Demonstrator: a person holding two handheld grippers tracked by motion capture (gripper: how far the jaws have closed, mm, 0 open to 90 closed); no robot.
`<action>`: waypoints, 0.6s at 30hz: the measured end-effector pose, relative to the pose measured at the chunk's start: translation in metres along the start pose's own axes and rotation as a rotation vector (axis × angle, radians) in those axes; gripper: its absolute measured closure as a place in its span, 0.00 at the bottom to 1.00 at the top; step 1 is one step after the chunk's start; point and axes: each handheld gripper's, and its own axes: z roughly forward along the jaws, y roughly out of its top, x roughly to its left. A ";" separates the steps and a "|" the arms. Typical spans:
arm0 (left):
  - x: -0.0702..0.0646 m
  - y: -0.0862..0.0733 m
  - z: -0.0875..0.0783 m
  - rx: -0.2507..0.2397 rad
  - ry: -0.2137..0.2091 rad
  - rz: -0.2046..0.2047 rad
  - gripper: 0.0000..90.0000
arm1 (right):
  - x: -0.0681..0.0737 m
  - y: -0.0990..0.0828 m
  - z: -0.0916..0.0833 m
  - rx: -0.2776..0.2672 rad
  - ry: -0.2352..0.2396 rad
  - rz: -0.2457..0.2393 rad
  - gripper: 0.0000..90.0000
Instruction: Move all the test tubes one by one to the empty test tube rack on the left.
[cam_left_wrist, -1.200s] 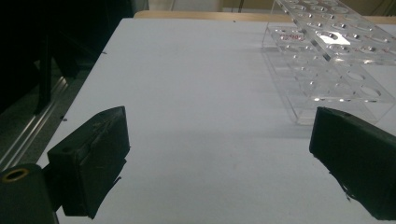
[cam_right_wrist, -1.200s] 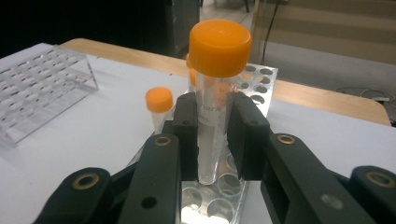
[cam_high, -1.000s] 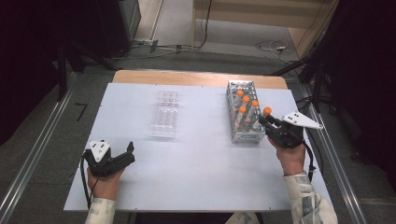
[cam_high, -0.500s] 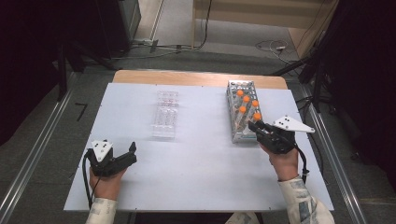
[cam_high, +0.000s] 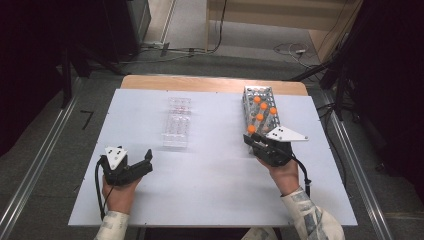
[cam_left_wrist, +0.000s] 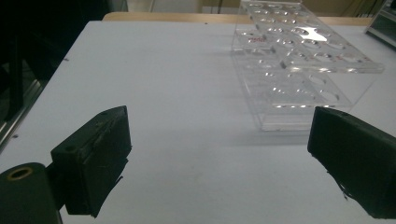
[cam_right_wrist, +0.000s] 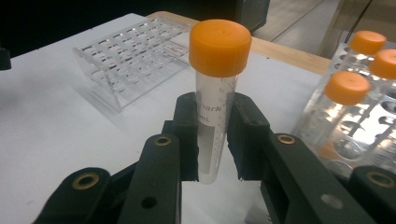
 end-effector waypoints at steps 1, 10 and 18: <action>-0.003 0.001 0.001 0.002 -0.002 0.004 0.07 | 0.002 0.000 0.002 0.001 0.002 0.000 0.80; -0.029 0.013 0.003 -0.014 -0.091 0.016 0.10 | 0.011 -0.001 0.023 0.031 0.016 -0.010 0.80; -0.052 0.025 0.007 -0.005 -0.175 0.060 0.15 | 0.021 0.004 0.035 0.036 0.026 -0.028 0.80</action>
